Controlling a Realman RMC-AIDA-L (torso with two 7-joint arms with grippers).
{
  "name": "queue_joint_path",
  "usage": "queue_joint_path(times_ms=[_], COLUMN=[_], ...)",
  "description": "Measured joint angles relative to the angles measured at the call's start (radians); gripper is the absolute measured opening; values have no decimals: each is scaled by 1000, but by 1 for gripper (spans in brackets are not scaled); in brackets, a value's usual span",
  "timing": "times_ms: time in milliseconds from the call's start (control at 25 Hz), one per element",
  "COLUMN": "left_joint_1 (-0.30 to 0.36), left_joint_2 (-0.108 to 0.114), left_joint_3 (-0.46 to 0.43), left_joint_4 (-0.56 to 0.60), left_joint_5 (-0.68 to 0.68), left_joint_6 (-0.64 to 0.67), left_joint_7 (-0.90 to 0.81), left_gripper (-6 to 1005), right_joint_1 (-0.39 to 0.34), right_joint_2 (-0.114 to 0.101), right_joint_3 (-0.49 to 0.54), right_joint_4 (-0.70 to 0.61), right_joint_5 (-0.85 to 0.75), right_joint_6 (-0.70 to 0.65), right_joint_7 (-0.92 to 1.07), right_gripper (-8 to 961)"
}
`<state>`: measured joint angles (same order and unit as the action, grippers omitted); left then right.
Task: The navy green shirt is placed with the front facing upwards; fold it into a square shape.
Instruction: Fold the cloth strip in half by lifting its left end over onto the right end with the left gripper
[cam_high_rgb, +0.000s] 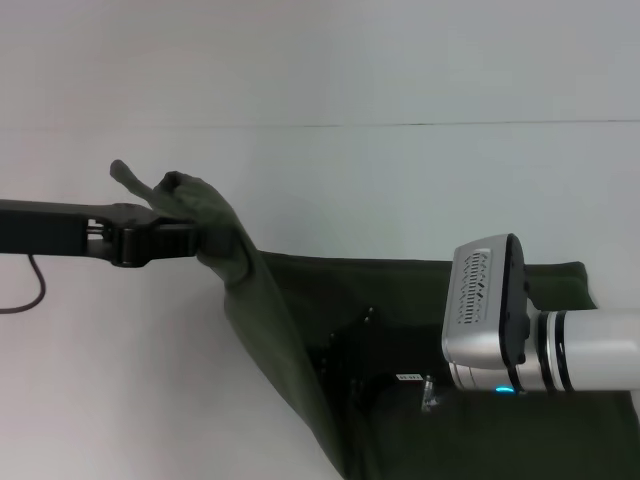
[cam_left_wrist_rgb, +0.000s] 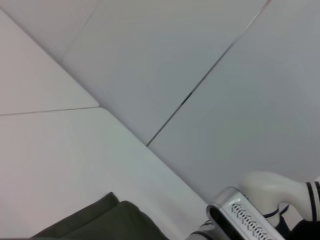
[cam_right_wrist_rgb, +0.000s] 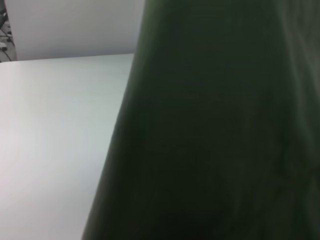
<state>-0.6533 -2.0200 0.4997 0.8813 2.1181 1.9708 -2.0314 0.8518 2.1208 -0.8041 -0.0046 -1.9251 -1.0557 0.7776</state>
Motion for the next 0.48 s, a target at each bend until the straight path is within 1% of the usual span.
queue_joint_path(times_ms=[200, 480], left_joint_1=[-15, -25], left_joint_2=[-13, -15], left_joint_3=[2, 3], left_joint_4=[-16, -22], left_joint_5=[-15, -50], left_joint_6=[1, 2], left_joint_7=[24, 40], left_gripper=[32, 32], right_joint_1=[14, 41], right_joint_2=[2, 2], right_joint_3=[1, 3], right_joint_4=[14, 51], right_joint_5=[0, 0], right_joint_6=[19, 27], right_joint_7=[-15, -59], right_gripper=[3, 3])
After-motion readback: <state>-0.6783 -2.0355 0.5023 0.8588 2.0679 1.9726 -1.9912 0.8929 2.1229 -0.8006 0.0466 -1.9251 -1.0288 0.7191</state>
